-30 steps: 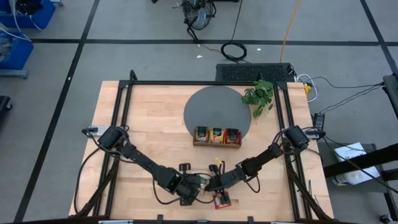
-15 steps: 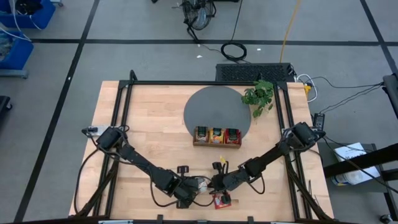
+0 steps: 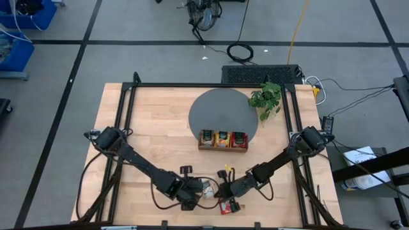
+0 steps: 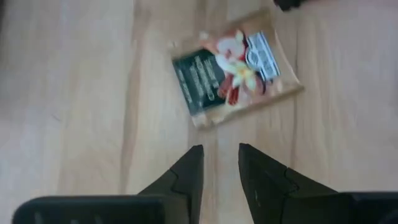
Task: Pick & Place Tea
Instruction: Put the brown tea bag into the left wooden organizer
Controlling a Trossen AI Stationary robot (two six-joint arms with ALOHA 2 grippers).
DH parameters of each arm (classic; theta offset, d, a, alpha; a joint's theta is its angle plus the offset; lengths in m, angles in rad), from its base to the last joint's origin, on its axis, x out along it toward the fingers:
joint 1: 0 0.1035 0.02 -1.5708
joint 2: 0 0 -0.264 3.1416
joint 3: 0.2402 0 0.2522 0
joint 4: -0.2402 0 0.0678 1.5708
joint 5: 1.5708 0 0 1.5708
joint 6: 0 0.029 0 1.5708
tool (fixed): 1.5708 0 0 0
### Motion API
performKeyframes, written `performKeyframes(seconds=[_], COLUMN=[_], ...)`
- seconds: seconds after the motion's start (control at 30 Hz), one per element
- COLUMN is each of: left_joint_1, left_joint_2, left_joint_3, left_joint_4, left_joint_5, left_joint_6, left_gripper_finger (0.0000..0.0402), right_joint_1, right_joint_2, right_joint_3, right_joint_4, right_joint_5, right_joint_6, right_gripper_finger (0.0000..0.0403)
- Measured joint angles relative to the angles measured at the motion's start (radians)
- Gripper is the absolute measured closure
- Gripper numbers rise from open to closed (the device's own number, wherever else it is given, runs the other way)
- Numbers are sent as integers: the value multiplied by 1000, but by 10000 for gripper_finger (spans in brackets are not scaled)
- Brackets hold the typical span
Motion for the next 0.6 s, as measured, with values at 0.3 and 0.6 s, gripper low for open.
performKeyframes(seconds=[0.3, 0.6], left_joint_1=[38, 92], left_joint_2=[-1, -2], left_joint_3=[0, 1], left_joint_4=[88, 99], left_joint_5=[-53, -31], left_joint_6=[12, -95], left_gripper_finger=[295, 295], right_joint_1=[-6, -24], right_joint_2=[0, 46], right_joint_3=[0, 0], right_joint_4=[24, 77], right_joint_5=[-8, -35], right_joint_6=[-11, -12], right_gripper_finger=[403, 403])
